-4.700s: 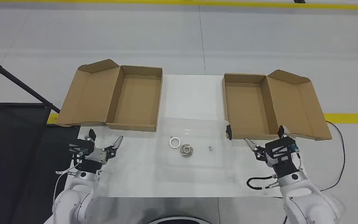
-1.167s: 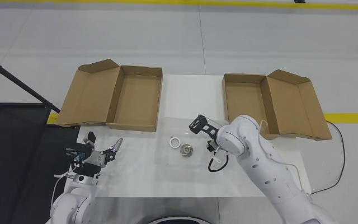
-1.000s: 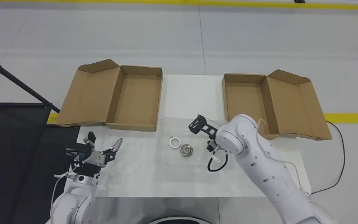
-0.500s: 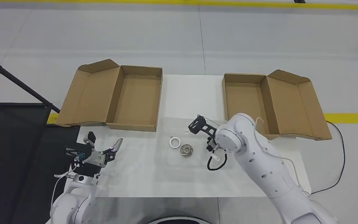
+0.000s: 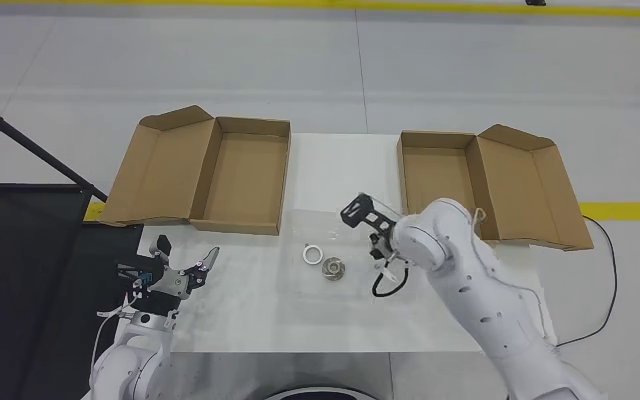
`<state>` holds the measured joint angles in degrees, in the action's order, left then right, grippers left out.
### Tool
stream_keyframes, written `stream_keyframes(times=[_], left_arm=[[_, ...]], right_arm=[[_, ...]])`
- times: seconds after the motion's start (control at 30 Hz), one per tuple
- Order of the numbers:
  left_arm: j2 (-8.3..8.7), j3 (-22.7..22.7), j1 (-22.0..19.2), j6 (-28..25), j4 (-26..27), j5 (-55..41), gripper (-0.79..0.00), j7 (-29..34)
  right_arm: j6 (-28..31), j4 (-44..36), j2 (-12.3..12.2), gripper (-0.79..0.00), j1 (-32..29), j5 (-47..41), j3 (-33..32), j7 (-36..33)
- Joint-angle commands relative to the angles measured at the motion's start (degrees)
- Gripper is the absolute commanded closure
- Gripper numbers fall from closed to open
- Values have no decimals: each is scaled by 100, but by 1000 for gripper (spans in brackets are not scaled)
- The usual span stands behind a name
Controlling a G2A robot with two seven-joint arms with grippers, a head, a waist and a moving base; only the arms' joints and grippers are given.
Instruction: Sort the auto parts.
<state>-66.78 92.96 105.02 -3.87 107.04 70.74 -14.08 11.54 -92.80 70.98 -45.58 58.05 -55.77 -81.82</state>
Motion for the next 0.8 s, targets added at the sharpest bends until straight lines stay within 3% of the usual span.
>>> stream_keyframes(times=[0.0,0.3,0.43,0.5,0.77], left_arm=[[0,0,0,0,0,0,-785,0],[0,0,0,0,0,0,-785,0],[0,0,0,0,0,0,-785,0],[0,0,0,0,0,0,-785,0],[0,0,0,0,0,0,-785,0]], right_arm=[[-125,-386,-63,0,-204,-43,-362,235],[-142,-1935,-324,0,-1571,-335,-2014,1673],[214,-2186,-389,0,-1990,-724,-2581,2279],[480,-2244,-422,0,-2139,-811,-2753,2412],[500,-2248,-427,0,-2160,-816,-2777,2415]])
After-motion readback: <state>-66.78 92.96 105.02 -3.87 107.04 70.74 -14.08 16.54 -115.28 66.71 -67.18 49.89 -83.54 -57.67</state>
